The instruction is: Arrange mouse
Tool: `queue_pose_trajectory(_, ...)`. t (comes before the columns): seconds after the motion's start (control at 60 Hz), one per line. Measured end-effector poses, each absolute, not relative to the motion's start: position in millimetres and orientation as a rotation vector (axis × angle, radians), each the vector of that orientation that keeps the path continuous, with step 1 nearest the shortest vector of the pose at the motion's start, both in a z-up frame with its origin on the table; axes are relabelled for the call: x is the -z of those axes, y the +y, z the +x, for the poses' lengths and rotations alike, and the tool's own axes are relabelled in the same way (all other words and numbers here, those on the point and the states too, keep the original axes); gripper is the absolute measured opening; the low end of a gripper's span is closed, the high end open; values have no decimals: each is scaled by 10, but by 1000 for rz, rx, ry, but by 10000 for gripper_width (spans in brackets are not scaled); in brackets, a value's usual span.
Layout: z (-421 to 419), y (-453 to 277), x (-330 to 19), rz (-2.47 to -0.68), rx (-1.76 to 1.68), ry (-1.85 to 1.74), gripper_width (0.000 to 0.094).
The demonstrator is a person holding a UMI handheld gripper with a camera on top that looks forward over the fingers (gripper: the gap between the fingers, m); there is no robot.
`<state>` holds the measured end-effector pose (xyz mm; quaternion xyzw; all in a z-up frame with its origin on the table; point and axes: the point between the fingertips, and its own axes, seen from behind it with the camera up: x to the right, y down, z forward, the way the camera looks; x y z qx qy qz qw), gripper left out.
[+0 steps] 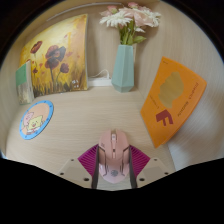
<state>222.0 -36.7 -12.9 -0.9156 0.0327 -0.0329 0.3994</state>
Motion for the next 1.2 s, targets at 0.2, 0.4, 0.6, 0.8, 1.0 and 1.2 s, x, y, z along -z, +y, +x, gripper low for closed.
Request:
queue_pose_trajectory(0.2, 2075, -284, -570, -2330, 79, 276, 396)
queue_pose_trajectory(0.4, 1459, 436, -2288, -2078, 146, 187, 396)
queue_pose_trajectory(0.6, 283, 1010, -2655, -1995, 81, 73, 396)
queue_pose_trajectory(0.8, -681, 1180, -1420, -2150, -15, -39, 393)
queue_pose_trajectory(1.0, -918, 918, -277, -2331, -12, -46, 392)
queue_pose_trajectory(1.2, -886, 776, 94, -2366, -10, -28, 394)
